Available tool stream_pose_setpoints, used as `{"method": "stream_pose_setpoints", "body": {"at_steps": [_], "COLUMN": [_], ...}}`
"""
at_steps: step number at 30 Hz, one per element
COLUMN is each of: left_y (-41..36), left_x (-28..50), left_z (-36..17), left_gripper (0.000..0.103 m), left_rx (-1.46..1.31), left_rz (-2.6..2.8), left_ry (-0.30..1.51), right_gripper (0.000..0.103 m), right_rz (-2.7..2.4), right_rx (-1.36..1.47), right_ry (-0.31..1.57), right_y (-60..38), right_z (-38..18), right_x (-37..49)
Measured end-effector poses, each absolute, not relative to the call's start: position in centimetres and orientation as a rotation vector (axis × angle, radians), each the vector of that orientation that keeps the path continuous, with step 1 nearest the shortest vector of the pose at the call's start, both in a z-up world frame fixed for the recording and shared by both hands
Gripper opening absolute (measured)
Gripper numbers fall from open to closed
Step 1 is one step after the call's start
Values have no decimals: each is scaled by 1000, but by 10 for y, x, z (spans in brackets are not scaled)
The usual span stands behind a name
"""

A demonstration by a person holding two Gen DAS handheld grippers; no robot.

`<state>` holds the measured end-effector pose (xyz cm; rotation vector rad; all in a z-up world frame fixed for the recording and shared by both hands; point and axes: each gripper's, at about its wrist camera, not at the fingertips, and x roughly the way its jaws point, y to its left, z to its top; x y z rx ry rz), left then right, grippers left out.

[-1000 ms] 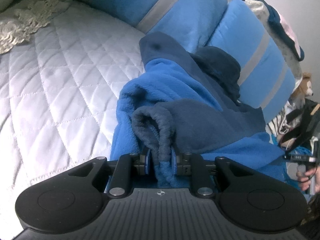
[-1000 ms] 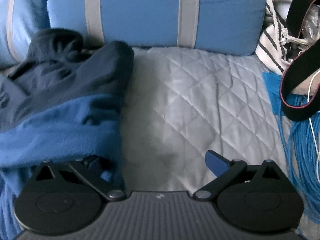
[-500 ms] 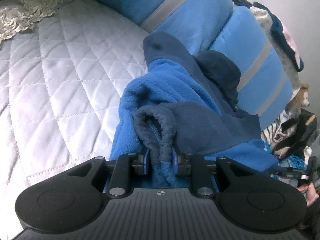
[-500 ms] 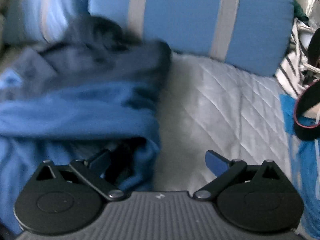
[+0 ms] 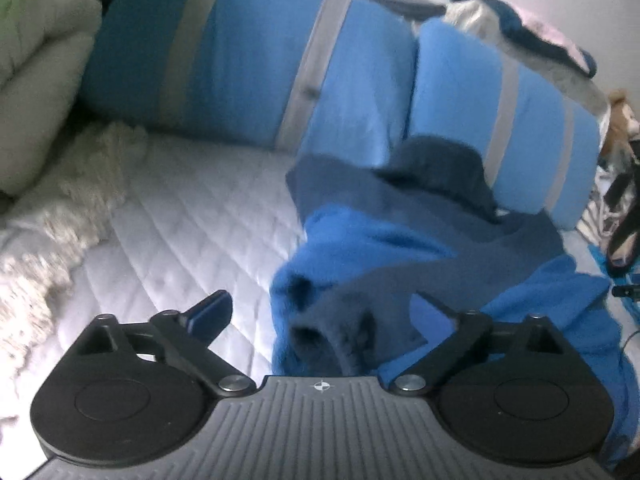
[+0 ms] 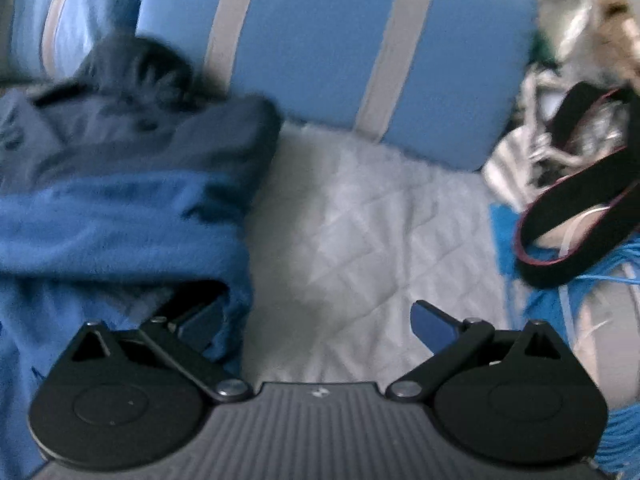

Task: Fold clothes
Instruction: 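Open the left gripper and release the cuff on the hoodie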

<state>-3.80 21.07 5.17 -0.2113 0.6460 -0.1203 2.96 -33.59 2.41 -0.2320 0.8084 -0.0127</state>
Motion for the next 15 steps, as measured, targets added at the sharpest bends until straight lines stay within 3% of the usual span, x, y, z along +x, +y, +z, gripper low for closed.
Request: {"method": "stream_pose_setpoints", "body": {"at_steps": [8, 15], "left_y": [229, 229], "left_x": [-73, -127], "left_z": [157, 300], "left_gripper": [99, 99], "left_rx": [-177, -123], "left_rz": [-184, -209], "left_ry": [539, 384], "right_gripper": [103, 103], "right_rz": [-56, 35], "right_rx": [-69, 3], "right_ry": [601, 530], "right_y": [-348, -352], "right_z": [107, 223], "right_x": [-26, -82]}}
